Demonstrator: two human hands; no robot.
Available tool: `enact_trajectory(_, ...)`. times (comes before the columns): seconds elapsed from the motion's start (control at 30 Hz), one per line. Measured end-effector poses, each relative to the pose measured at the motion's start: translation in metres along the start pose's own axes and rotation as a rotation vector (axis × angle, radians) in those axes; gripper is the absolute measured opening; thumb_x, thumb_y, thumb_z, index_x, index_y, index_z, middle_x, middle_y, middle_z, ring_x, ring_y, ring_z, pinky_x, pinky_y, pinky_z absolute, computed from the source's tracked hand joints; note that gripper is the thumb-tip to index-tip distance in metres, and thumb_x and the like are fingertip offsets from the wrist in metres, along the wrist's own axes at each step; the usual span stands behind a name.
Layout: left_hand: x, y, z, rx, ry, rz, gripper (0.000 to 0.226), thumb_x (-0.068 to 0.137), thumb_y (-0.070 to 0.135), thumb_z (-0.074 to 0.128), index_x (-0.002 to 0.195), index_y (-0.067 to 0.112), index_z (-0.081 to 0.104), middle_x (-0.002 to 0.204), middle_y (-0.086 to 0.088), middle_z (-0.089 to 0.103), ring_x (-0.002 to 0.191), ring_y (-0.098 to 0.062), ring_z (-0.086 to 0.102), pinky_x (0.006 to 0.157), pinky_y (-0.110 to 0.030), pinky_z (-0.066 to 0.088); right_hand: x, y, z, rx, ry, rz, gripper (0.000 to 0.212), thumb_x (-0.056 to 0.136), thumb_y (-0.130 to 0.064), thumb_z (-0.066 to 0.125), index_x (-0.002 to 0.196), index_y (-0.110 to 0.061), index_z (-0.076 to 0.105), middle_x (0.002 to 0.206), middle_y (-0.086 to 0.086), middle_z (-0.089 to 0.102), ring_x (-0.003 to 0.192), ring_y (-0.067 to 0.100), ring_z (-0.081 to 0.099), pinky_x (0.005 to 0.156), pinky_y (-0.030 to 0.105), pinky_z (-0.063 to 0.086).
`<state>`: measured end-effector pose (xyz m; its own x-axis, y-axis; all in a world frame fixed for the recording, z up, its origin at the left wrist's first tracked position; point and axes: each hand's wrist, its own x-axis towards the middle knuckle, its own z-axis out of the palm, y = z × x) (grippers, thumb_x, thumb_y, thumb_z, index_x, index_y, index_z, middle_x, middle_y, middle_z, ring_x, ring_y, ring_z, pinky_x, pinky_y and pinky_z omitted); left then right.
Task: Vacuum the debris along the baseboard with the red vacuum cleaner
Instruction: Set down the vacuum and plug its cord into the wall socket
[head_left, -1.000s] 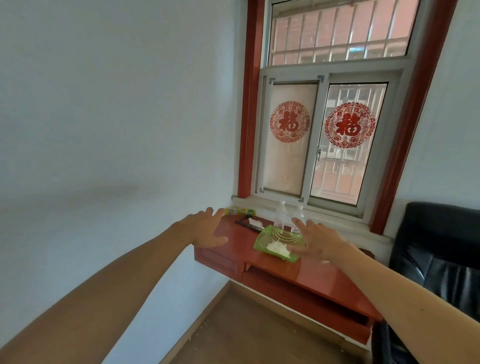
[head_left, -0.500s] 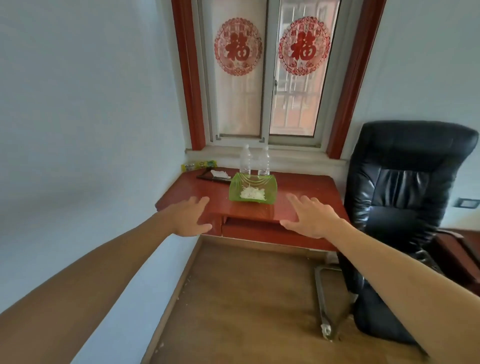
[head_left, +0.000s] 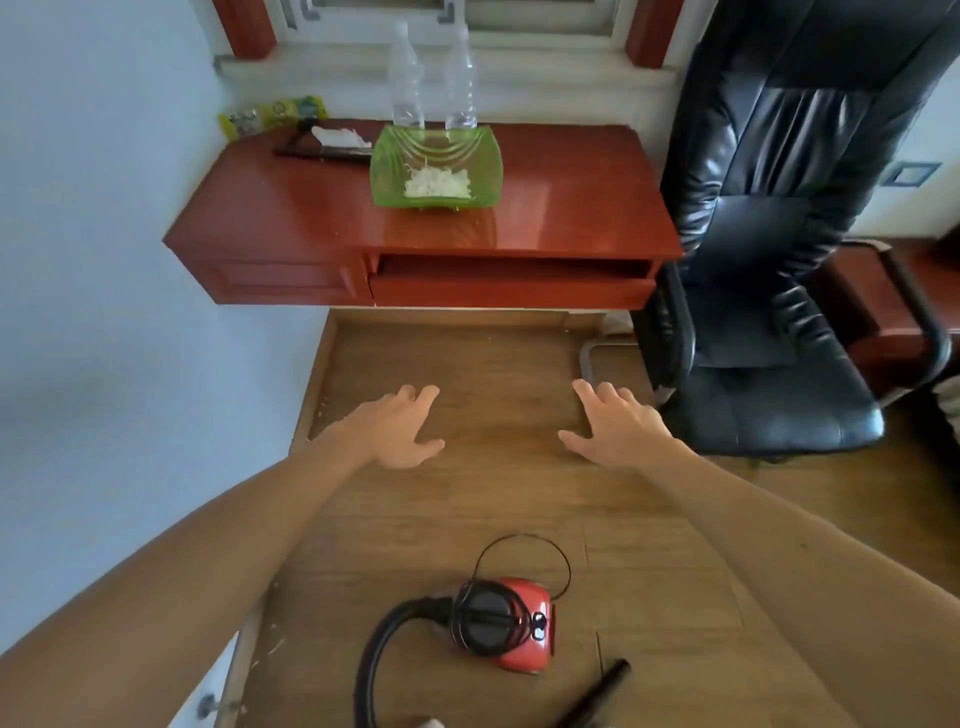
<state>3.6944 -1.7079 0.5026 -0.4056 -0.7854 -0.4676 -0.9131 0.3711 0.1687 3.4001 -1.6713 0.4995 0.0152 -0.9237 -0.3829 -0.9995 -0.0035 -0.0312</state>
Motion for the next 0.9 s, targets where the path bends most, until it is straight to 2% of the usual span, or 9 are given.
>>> enact_trajectory(0.2, 0.036, 0.0, 0.107, -0.053, -0.131, 0.044, 0.077, 0.095, 0.058, 0.046, 0.151, 0.016, 0.013, 0.132, -0.015, 0.046, 0.102, -0.024, 0.059, 0.083, -0.041, 0.056, 0.005, 0.005, 0.107, 0.068, -0.164, 0.034, 0.076, 0.091, -0.052, 0.055, 0.151, -0.02, 0.021, 0.149, 0.01, 0.038, 0.134, 0.033, 0.041, 0.099, 0.049, 0.045)
enact_trajectory(0.33, 0.055, -0.003, 0.19, -0.095, -0.289, 0.072, 0.081, 0.083, 0.073, 0.035, 0.144, 0.024, 0.014, 0.127, -0.018, 0.051, 0.1, -0.026, 0.06, 0.081, -0.043, 0.058, 0.003, 0.01, 0.18, 0.122, -0.253, 0.063, 0.072, 0.091, -0.053, 0.055, 0.147, -0.019, 0.025, 0.145, 0.01, 0.042, 0.132, 0.032, 0.042, 0.099, 0.049, 0.045)
enact_trajectory(0.47, 0.06, 0.005, 0.262, -0.121, -0.357, 0.047, 0.071, 0.089, 0.063, 0.045, 0.141, 0.02, 0.022, 0.132, -0.016, 0.049, 0.109, -0.031, 0.058, 0.086, -0.048, 0.056, -0.004, 0.011, 0.259, 0.174, -0.34, 0.081, 0.079, 0.09, -0.059, 0.053, 0.151, -0.021, 0.021, 0.145, 0.01, 0.042, 0.134, 0.032, 0.04, 0.1, 0.05, 0.045)
enact_trajectory(0.53, 0.064, 0.009, 0.299, -0.126, -0.391, 0.047, 0.064, 0.092, 0.059, 0.048, 0.136, 0.016, 0.027, 0.128, -0.014, 0.051, 0.104, -0.028, 0.056, 0.085, -0.046, 0.054, -0.009, 0.009, 0.301, 0.186, -0.373, 0.087, 0.081, 0.089, -0.065, 0.051, 0.151, -0.022, 0.022, 0.143, 0.009, 0.044, 0.133, 0.032, 0.041, 0.097, 0.049, 0.046)
enact_trajectory(0.67, 0.071, 0.018, 0.367, -0.138, -0.48, 0.031, 0.073, 0.094, 0.056, 0.048, 0.148, 0.016, 0.02, 0.136, -0.014, 0.046, 0.119, -0.033, 0.053, 0.092, -0.045, 0.05, -0.02, 0.003, 0.378, 0.232, -0.44, 0.093, 0.078, 0.089, -0.064, 0.052, 0.15, -0.024, 0.024, 0.139, 0.009, 0.047, 0.13, 0.032, 0.044, 0.094, 0.048, 0.047)
enact_trajectory(0.8, 0.079, 0.023, 0.426, -0.131, -0.509, 0.046, 0.072, 0.093, 0.057, 0.049, 0.145, 0.015, 0.024, 0.125, -0.014, 0.049, 0.111, -0.034, 0.056, 0.088, -0.05, 0.051, -0.028, -0.003, 0.443, 0.258, -0.499, 0.093, 0.078, 0.091, -0.059, 0.051, 0.152, -0.022, 0.018, 0.139, 0.009, 0.046, 0.13, 0.032, 0.043, 0.096, 0.048, 0.047)
enact_trajectory(0.9, 0.089, 0.027, 0.462, -0.136, -0.517, 0.057, 0.071, 0.092, 0.056, 0.05, 0.144, 0.014, 0.026, 0.128, -0.015, 0.049, 0.111, -0.034, 0.057, 0.086, -0.049, 0.052, -0.031, -0.005, 0.482, 0.292, -0.531, 0.107, 0.077, 0.091, -0.058, 0.052, 0.151, -0.022, 0.019, 0.138, 0.009, 0.046, 0.13, 0.033, 0.042, 0.097, 0.049, 0.046)
